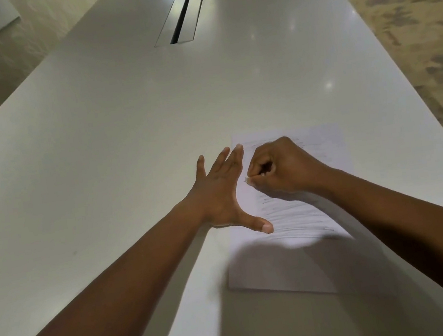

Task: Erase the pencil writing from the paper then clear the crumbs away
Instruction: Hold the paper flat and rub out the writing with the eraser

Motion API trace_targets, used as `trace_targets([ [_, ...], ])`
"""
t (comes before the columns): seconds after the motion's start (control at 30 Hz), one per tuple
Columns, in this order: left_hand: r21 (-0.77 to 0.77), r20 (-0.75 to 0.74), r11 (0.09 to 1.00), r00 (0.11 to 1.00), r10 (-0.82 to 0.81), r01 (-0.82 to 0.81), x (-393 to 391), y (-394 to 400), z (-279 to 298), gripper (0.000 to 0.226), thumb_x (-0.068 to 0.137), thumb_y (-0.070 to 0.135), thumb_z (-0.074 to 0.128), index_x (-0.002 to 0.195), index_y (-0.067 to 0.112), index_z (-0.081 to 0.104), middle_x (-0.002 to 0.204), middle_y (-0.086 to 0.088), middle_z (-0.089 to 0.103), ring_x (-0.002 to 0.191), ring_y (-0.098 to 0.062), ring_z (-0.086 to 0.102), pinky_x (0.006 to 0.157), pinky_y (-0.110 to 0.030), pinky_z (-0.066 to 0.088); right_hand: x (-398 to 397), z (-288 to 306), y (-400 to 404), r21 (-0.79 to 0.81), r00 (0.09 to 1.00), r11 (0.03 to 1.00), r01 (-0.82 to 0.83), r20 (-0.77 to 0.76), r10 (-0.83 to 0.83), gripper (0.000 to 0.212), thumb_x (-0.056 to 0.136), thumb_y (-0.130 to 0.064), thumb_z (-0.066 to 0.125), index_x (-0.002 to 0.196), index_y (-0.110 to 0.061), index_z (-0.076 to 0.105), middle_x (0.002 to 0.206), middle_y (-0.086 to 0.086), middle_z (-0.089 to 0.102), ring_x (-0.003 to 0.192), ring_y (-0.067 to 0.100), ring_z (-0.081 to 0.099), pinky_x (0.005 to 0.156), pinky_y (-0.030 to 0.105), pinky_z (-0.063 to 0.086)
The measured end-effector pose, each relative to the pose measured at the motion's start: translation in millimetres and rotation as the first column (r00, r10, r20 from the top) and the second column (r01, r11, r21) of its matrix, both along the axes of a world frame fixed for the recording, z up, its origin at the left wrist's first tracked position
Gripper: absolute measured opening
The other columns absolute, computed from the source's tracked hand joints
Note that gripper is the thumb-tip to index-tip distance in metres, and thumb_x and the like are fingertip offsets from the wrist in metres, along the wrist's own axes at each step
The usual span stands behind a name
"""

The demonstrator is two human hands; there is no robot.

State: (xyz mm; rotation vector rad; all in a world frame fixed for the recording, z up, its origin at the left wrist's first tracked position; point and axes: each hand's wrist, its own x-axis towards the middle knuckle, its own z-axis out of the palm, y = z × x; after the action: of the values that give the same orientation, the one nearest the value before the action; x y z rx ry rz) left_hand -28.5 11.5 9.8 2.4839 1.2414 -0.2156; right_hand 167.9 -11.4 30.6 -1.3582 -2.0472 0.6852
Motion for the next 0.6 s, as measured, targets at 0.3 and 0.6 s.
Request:
trace_targets([
  [0.3, 0.015, 0.016, 1.000, 1.000, 0.003, -0.004, 0.0, 1.3, -2.8, 0.162, 0.041, 0.111, 0.048, 0.156, 0.028, -0.031, 0.168, 0.012, -0.027, 0.151, -0.008, -0.033, 0.119, -0.061, -0.022, 16.2, 1.9, 29.8, 0.036, 0.955, 0.956, 0.292, 0.050, -0.294, 0.010, 0.078, -0.010, 0.073, 0.069, -0.008, 0.074, 0.074, 0.002, 0.069, 0.069, 0.015, 0.064, 0.064, 0.021, 0.049],
  [0.6, 0.120, 0.237, 0.980, 0.964, 0.124, -0.155, 6.4, 9.7, -10.5, 0.136, 0.060, 0.107, 0.038, 0.165, 0.027, 0.008, 0.172, 0.011, 0.011, 0.158, -0.008, 0.003, 0.125, -0.053, -0.006, 14.3, 1.6, 31.3, -0.004, 0.943, 0.944, 0.331, 0.032, -0.331, 0.010, 0.077, -0.009, 0.074, 0.067, -0.008, 0.073, 0.071, 0.000, 0.070, 0.068, 0.013, 0.064, 0.065, 0.026, 0.053],
])
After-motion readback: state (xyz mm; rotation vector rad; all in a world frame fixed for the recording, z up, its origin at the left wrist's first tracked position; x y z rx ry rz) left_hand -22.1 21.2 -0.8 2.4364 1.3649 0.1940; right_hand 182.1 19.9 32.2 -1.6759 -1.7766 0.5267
